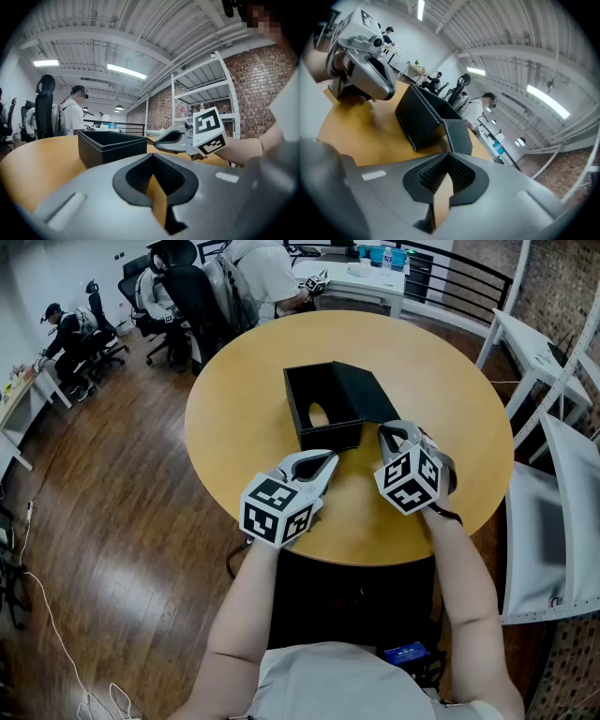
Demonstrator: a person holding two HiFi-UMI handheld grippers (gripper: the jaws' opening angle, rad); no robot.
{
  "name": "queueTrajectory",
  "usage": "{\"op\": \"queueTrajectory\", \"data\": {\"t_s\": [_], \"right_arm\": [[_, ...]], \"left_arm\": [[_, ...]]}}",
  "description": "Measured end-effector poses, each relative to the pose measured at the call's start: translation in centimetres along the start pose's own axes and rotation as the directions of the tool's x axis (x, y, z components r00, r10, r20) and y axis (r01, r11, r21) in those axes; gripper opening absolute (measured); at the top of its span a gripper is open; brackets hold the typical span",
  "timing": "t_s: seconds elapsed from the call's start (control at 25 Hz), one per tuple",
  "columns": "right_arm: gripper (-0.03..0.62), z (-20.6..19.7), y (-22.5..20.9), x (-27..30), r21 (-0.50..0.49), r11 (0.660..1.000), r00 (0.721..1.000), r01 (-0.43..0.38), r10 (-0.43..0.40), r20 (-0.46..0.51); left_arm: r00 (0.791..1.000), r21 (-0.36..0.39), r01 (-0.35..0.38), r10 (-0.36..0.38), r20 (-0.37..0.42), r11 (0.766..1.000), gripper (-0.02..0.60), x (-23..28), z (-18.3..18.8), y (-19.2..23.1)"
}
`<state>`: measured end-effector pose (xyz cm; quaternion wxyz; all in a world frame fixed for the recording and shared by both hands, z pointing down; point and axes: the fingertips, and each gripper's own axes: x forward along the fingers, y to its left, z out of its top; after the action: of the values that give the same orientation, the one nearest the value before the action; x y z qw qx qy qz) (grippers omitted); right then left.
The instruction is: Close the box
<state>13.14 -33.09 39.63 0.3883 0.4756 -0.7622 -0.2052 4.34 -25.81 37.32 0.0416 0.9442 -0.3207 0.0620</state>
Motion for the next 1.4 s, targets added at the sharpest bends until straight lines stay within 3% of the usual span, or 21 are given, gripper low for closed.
{"op": "queueTrajectory", "data": {"t_s": [0.12, 0.2, 0.28, 0.4, 0.48, 0.52, 0.68, 0.88, 1.0, 1.2, 1.28, 1.4], "right_arm": [[0.0, 1.2, -3.0, -0.8, -0.043, 0.987, 0.986, 0.156, -0.153, 0.061], [0.0, 2.1, -3.9, -1.2, -0.073, 0.979, 0.979, 0.188, -0.181, 0.097], [0.011, 1.8, -3.3, -1.0, -0.117, 0.986, 0.99, 0.122, -0.112, 0.091], [0.142, -0.8, 0.0, 0.3, -0.183, 0.981, 0.998, -0.059, 0.063, 0.012], [0.196, -2.2, 1.2, 1.6, -0.211, 0.973, 0.995, -0.097, 0.091, -0.039], [0.189, -2.7, 1.0, 2.4, -0.227, 0.97, 0.996, -0.083, 0.071, -0.058], [0.059, -4.0, -0.8, 4.3, -0.211, 0.976, 0.993, -0.047, 0.023, -0.114], [0.056, -2.4, -4.0, 2.0, -0.246, 0.966, 0.993, 0.078, -0.096, -0.064], [0.082, 0.4, -6.2, -0.1, -0.375, 0.905, 0.976, 0.202, -0.218, 0.0], [0.108, 4.7, -7.2, -1.9, -0.587, 0.742, 0.94, 0.324, -0.324, 0.109], [0.118, 5.6, -7.1, -2.4, -0.616, 0.709, 0.932, 0.345, -0.335, 0.137], [0.147, 6.6, -6.9, -2.9, -0.614, 0.693, 0.921, 0.379, -0.348, 0.175]], "left_arm": [[1.0, -0.001, 0.0, 0.0, -0.003, 1.0, 0.0, -0.2, -0.1, 0.0], [1.0, 0.0, 0.0, 0.0, -0.003, 1.0, 0.0, -0.3, -0.1, 0.0], [1.0, 0.001, -0.002, 0.002, -0.002, 1.0, 0.0, -0.2, 0.0, 0.0], [1.0, 0.001, -0.002, 0.002, -0.003, 1.0, 0.0, -0.1, 0.0, 0.1], [1.0, 0.001, -0.002, 0.002, -0.005, 1.0, 0.0, -0.2, 0.0, 0.2], [1.0, 0.001, -0.002, 0.002, -0.004, 1.0, 0.0, -0.2, 0.1, 0.2], [1.0, -0.001, 0.0, 0.0, -0.004, 1.0, 0.0, 0.0, 0.1, 0.1], [1.0, 0.0, -0.002, 0.002, -0.004, 1.0, 0.0, -0.2, 0.2, 0.1], [1.0, 0.0, -0.002, 0.002, -0.004, 1.0, 0.0, -0.2, 0.1, 0.1], [1.0, 0.0, -0.002, 0.002, -0.004, 1.0, 0.0, -0.3, -0.2, 0.1], [1.0, 0.0, -0.001, 0.001, -0.004, 1.0, 0.0, -0.4, -0.1, 0.1], [1.0, -0.001, -0.003, 0.003, -0.004, 1.0, 0.0, -0.5, 0.0, 0.2]]}}
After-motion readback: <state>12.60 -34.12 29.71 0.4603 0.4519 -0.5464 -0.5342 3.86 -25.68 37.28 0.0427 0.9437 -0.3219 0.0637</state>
